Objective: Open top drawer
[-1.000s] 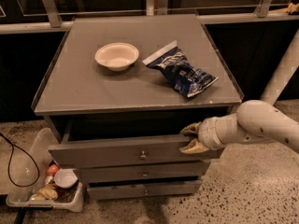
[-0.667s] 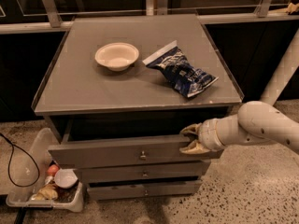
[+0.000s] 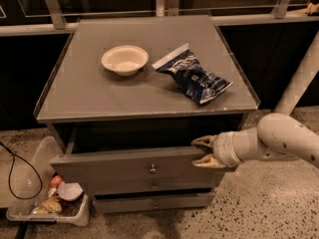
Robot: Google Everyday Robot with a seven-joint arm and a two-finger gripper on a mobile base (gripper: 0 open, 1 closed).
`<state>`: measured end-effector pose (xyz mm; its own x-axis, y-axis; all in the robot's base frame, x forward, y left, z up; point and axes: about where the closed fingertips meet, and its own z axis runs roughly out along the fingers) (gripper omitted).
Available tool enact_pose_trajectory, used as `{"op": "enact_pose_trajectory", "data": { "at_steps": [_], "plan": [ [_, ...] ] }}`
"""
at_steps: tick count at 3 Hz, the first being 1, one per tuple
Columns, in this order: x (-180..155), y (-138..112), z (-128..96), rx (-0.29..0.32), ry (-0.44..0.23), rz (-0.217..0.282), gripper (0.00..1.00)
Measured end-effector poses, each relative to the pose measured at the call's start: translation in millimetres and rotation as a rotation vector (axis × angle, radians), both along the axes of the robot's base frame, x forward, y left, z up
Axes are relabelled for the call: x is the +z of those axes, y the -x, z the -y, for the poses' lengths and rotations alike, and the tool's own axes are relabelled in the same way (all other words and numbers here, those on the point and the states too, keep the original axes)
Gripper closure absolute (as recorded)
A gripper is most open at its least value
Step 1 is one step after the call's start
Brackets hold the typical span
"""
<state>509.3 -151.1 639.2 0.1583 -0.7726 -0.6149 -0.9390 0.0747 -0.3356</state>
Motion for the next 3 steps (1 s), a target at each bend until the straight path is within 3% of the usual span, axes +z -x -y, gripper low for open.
{"op": "enact_pose_trajectory", "data": {
  "at_steps": [1, 2, 3],
  "plan": [
    [-1.0, 6.7, 1.2, 0.003, -0.002, 0.001, 0.88],
    [2.3, 6.7, 1.2, 0.003, -0.002, 0.001, 1.00],
    [-1.5, 16.3, 2.6, 0.002, -0.007, 0.002, 1.00]
  ]
}}
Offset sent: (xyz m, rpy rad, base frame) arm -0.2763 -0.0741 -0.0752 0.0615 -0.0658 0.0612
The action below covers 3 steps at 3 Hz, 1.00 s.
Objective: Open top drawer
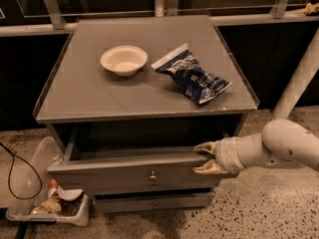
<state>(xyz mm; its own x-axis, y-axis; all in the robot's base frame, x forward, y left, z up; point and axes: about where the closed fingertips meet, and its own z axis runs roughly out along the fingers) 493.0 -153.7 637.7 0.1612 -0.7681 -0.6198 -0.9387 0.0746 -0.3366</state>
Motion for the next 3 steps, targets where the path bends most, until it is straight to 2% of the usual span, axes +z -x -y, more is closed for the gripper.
{"op": "enact_pose_trajectory", "data": {
  "at_steps": [1, 2, 3],
  "plan": [
    [2.8, 0.0, 0.0, 0.000, 0.000, 0.000, 1.00],
    [2.8, 0.0, -0.1, 0.000, 0.000, 0.000, 0.81],
    [2.8, 0.0, -0.1, 0.000, 0.000, 0.000, 0.58]
  ]
}}
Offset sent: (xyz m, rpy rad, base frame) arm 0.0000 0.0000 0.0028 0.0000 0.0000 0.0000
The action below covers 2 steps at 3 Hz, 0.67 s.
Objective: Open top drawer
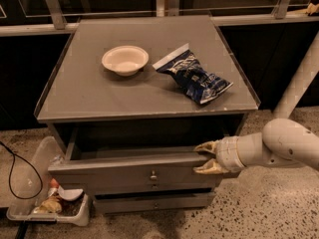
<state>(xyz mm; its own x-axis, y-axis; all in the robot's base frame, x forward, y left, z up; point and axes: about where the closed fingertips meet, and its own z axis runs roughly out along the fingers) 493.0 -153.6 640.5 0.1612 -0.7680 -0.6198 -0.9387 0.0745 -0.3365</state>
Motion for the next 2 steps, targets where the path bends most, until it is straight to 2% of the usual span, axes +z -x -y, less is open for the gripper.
{"op": "enact_pose_trajectory", "data": {
  "at_steps": [2],
  "plan": [
    [-3.2, 6.3, 5.8, -0.004, -0.017, -0.013, 0.11]
  ]
}}
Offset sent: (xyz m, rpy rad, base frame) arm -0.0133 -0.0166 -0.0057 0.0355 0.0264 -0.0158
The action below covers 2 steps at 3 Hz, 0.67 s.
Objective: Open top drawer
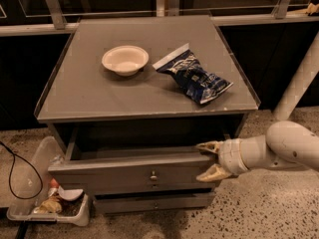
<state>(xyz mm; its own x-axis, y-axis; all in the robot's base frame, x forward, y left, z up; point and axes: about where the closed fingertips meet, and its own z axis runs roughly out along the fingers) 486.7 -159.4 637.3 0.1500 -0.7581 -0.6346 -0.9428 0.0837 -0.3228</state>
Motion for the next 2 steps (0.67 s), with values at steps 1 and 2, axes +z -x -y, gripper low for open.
{"op": "enact_pose_trajectory", "data": {
  "at_steps": [1, 2],
  "plan": [
    [-4, 25, 11, 0.007, -0.003, -0.012, 0.13],
    [-2, 67, 22, 0.028, 0.003, -0.006, 0.37]
  ]
}}
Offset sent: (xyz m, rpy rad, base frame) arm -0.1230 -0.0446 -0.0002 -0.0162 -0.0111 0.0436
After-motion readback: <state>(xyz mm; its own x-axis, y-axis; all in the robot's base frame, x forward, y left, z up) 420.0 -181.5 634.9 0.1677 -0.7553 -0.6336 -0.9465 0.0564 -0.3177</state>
